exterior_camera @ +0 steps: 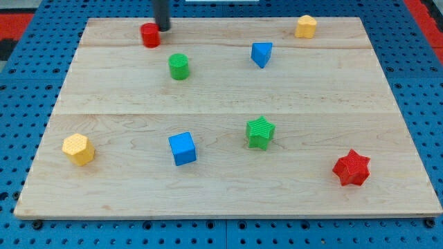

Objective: Move your arm to the center

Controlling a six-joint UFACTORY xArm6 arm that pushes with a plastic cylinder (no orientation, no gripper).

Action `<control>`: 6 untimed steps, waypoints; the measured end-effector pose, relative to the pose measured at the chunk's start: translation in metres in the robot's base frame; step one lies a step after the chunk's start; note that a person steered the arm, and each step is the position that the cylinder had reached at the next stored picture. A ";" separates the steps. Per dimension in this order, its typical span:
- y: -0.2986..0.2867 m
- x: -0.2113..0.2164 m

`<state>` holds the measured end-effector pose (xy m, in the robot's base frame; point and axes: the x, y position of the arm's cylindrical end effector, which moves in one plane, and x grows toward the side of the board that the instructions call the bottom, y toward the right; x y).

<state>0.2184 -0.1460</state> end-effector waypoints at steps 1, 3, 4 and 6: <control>-0.002 0.005; 0.075 0.057; 0.106 0.092; 0.152 0.184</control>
